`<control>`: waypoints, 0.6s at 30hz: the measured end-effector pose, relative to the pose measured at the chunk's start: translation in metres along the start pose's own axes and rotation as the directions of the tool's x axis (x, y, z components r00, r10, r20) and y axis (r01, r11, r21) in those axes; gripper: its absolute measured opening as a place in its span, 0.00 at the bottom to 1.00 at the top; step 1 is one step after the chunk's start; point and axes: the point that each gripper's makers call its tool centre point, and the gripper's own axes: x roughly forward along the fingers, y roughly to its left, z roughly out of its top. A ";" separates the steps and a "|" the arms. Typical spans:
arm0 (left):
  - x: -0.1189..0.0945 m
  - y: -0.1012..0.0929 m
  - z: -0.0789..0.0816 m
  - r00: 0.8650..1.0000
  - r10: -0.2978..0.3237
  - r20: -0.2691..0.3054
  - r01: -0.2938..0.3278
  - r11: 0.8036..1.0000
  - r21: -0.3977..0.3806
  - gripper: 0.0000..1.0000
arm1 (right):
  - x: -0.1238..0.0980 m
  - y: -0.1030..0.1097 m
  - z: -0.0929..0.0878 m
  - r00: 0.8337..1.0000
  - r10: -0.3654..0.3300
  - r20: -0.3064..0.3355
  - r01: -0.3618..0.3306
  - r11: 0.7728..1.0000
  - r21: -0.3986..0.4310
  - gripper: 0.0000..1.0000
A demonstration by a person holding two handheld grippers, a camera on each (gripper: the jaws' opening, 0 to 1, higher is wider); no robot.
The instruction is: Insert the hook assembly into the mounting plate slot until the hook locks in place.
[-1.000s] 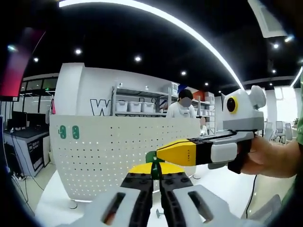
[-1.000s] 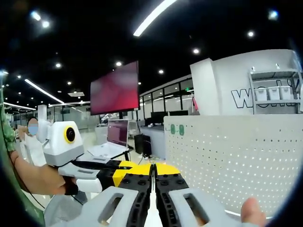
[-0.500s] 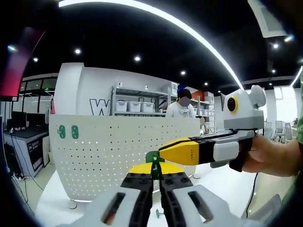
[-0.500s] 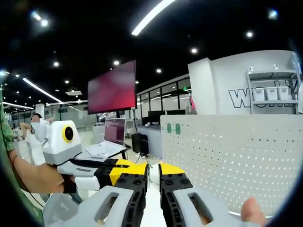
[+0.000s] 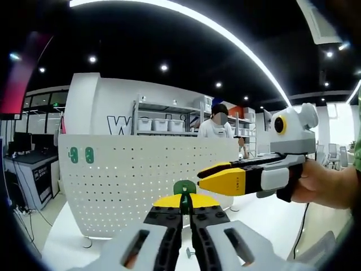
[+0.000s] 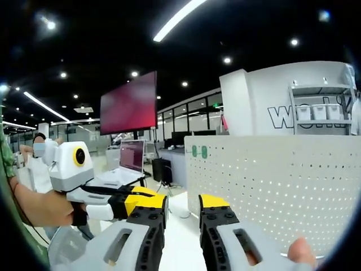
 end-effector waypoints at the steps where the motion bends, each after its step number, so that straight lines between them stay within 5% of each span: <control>1: 0.000 0.000 0.000 1.000 0.001 -0.002 -0.001 1.000 -0.001 0.03 | 0.000 -0.001 0.000 1.000 -0.006 -0.001 0.006 1.000 0.001 0.28; 18: -0.002 0.004 -0.004 1.000 0.010 -0.014 -0.010 1.000 -0.004 0.03 | -0.013 -0.007 -0.013 0.999 -0.018 -0.034 0.019 1.000 0.023 0.68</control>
